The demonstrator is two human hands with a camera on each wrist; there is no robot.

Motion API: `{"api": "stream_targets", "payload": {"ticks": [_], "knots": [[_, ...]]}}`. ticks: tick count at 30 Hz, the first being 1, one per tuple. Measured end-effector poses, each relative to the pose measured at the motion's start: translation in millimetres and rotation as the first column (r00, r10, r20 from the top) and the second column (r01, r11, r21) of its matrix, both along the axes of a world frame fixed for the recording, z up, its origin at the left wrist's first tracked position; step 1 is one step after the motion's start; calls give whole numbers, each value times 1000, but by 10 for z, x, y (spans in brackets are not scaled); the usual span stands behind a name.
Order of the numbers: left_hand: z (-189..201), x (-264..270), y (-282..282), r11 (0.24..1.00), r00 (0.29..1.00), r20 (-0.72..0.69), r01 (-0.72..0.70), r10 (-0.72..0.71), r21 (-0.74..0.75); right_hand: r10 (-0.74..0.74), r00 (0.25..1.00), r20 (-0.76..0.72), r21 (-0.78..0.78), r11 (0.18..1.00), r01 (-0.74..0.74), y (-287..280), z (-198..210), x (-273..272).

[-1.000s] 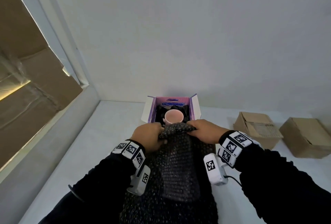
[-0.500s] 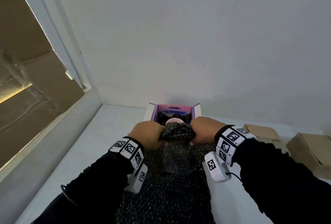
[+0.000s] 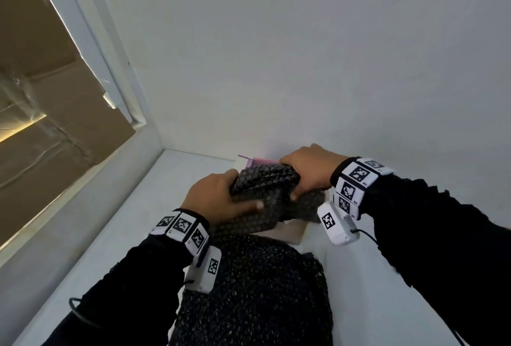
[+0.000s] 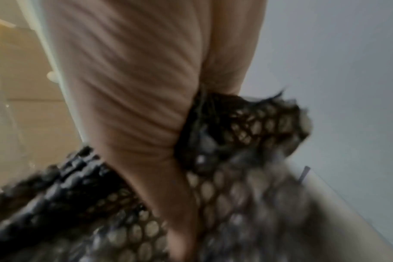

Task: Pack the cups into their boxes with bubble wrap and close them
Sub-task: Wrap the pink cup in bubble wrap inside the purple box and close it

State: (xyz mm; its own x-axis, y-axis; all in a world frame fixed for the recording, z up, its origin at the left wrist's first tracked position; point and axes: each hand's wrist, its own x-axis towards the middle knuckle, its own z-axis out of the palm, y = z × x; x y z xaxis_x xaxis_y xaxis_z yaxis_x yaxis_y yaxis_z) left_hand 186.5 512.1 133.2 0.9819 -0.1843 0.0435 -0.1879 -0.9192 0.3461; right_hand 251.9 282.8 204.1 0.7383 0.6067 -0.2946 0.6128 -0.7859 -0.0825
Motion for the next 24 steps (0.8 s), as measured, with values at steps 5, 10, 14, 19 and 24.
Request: {"api": "stream_targets", "payload": {"ticks": [5,10,14,19,24], "knots": [[-131,101,-56,998,1000,22,-8,7,69,-59,998,-35,55,997,60,56,-155,262],[-271,120,-84,974,996,-71,-65,51,-216,-190,936,-294,203,945,256,47,-342,478],[-301,73,-176,917,995,15,-86,100,-390,-202,763,-614,422,733,533,52,-338,587],[-391,181,-270,974,977,154,-118,149,-192,-285,890,-356,515,735,441,100,-426,757],[-513,248,-405,1000,985,169,-24,23,5,-168,983,78,415,902,121,288,-704,723]]}}
